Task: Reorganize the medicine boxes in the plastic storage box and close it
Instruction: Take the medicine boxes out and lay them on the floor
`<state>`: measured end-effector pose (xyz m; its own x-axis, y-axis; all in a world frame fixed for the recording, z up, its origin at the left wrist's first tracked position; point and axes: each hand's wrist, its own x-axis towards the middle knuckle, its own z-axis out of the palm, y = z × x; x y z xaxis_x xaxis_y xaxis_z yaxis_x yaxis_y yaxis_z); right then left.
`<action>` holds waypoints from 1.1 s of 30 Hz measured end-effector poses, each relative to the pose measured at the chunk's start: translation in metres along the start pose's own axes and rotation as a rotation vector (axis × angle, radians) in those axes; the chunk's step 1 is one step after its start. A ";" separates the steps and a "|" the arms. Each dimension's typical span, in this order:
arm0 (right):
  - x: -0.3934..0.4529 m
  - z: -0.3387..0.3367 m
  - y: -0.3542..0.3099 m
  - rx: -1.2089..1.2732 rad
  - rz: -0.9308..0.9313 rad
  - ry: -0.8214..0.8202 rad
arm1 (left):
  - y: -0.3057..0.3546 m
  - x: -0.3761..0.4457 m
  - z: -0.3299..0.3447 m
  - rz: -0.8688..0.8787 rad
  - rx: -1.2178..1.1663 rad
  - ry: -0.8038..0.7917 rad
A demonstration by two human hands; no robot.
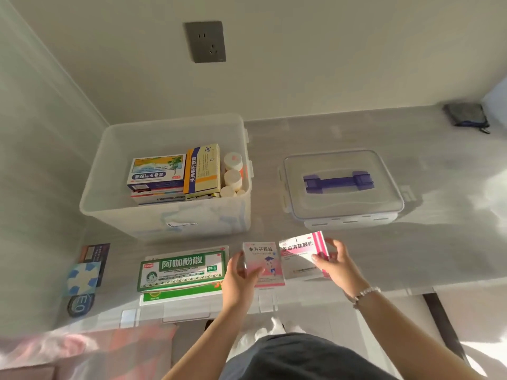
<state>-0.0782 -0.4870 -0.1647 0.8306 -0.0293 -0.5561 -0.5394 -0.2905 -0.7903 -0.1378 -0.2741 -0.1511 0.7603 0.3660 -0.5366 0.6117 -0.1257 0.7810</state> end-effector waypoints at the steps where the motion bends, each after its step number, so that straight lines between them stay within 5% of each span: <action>1: 0.002 0.004 0.002 -0.022 0.003 0.000 | 0.000 0.001 0.002 0.001 0.021 0.017; 9: 0.007 0.015 0.009 -0.461 -0.085 0.101 | -0.001 0.004 0.015 -0.003 0.178 0.098; 13: 0.004 0.012 0.009 -0.469 -0.085 0.055 | -0.001 0.003 0.018 0.006 0.193 0.057; 18: -0.008 0.016 -0.008 -0.563 -0.198 0.196 | 0.017 -0.006 0.010 0.057 0.132 0.033; 26: -0.053 0.038 -0.100 -0.131 -0.431 0.039 | 0.090 -0.032 -0.055 0.243 -0.155 -0.072; 33: -0.081 0.087 -0.173 -0.014 -0.612 -0.025 | 0.135 -0.028 -0.128 0.483 -0.167 -0.057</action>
<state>-0.0643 -0.3516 -0.0052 0.9855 0.1694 -0.0082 0.0368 -0.2604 -0.9648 -0.1049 -0.1830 0.0106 0.9610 0.2514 -0.1152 0.1485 -0.1176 0.9819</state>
